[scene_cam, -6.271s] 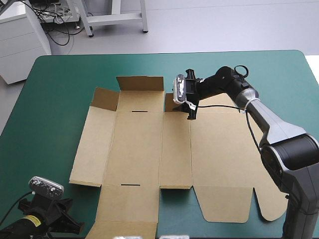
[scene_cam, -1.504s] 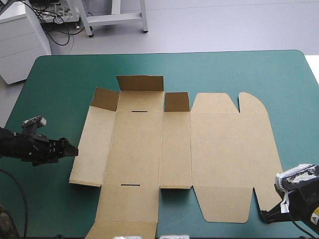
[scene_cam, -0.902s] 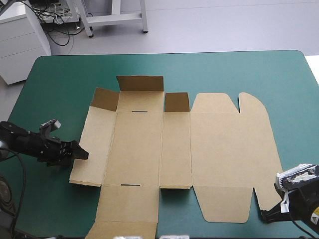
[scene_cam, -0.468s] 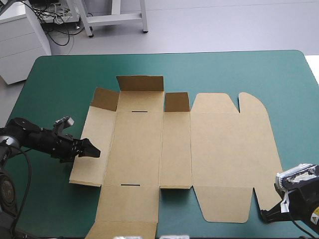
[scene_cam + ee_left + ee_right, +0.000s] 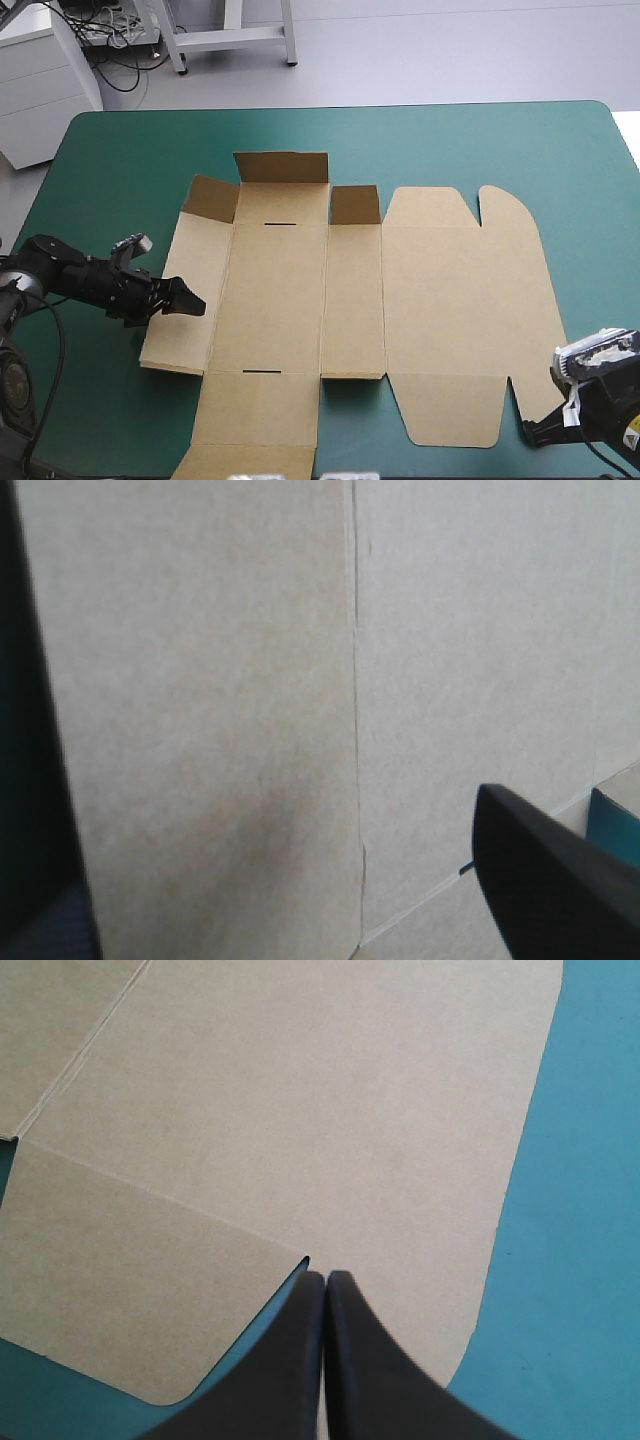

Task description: Fold the box

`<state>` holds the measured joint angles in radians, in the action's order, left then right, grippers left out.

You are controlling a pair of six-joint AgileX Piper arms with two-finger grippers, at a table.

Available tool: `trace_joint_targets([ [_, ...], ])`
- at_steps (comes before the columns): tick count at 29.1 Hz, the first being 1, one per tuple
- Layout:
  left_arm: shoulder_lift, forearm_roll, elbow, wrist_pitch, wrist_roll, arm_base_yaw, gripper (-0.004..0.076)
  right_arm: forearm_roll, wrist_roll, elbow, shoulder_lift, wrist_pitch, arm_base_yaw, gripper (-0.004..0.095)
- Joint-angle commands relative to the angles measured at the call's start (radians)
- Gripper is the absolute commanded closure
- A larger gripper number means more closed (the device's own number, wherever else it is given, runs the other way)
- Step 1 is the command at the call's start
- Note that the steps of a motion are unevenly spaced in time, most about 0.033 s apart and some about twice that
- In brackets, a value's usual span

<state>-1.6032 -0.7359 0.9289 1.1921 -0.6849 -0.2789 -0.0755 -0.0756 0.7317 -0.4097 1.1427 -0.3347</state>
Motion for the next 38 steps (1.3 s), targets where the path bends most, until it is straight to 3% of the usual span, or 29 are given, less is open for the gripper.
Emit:
trace_joint_targets([
  [1,0.022,-0.030,0.020,0.114,0.027,0.036,0.0148,-0.005,-0.002,0.022,-0.007,-0.069,0.005,0.0931],
  [9,0.013,-0.037,0.020,0.114,0.039,0.058,0.0162,-0.005,-0.002,0.022,-0.007,-0.073,0.005,0.0931],
  [12,0.013,-0.037,0.020,0.114,0.053,0.058,0.0249,-0.005,-0.002,0.022,-0.007,-0.073,0.005,0.0931],
  [14,0.013,-0.035,0.020,0.114,0.073,0.058,0.0352,-0.005,-0.002,0.022,-0.007,-0.073,0.005,0.0931],
  [20,0.013,-0.032,0.020,0.114,0.098,0.056,0.0757,-0.005,-0.002,0.022,-0.007,-0.073,0.005,0.0931],
  [26,0.012,-0.029,0.020,0.114,0.136,0.056,0.0754,-0.005,-0.002,0.022,-0.007,-0.071,0.005,0.0931],
  [38,0.032,0.018,0.064,0.098,0.030,0.058,0.0756,-0.005,0.004,0.022,-0.007,-0.061,0.005,0.0931],
])
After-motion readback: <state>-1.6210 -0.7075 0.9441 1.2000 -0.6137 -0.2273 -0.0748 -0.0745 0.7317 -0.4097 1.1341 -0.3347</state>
